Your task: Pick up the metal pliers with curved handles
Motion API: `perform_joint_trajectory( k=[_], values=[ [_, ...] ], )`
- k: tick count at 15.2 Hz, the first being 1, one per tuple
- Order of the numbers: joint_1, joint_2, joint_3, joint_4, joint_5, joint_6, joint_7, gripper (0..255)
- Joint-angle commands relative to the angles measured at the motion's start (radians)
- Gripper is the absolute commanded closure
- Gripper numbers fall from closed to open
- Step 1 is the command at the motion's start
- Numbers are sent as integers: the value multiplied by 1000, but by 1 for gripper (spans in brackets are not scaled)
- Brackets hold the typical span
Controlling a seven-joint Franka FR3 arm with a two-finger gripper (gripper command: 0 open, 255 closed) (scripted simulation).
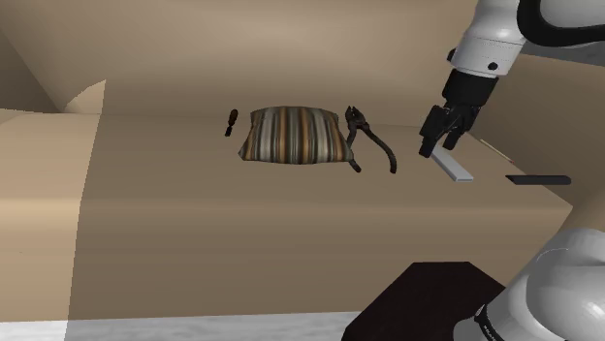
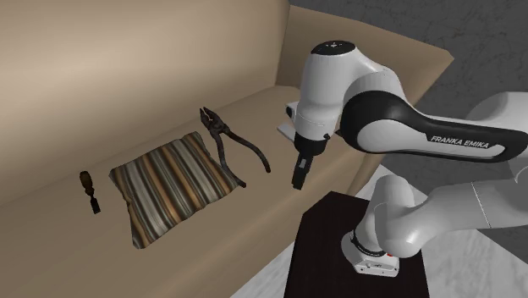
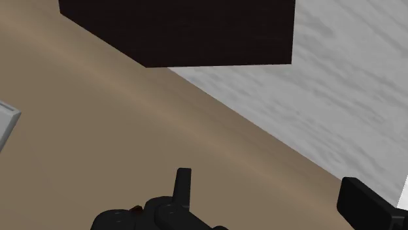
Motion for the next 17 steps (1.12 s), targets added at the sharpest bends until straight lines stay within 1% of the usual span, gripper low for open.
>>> perform_joint_trajectory(
  k=[1, 9, 17],
  values=[
    [0, 0, 0, 0, 0, 0, 0, 0],
    [-52, 247, -42, 72, -62, 176, -30, 0],
    [-96, 512, -85, 217, -106, 303, -48, 0]
  ],
)
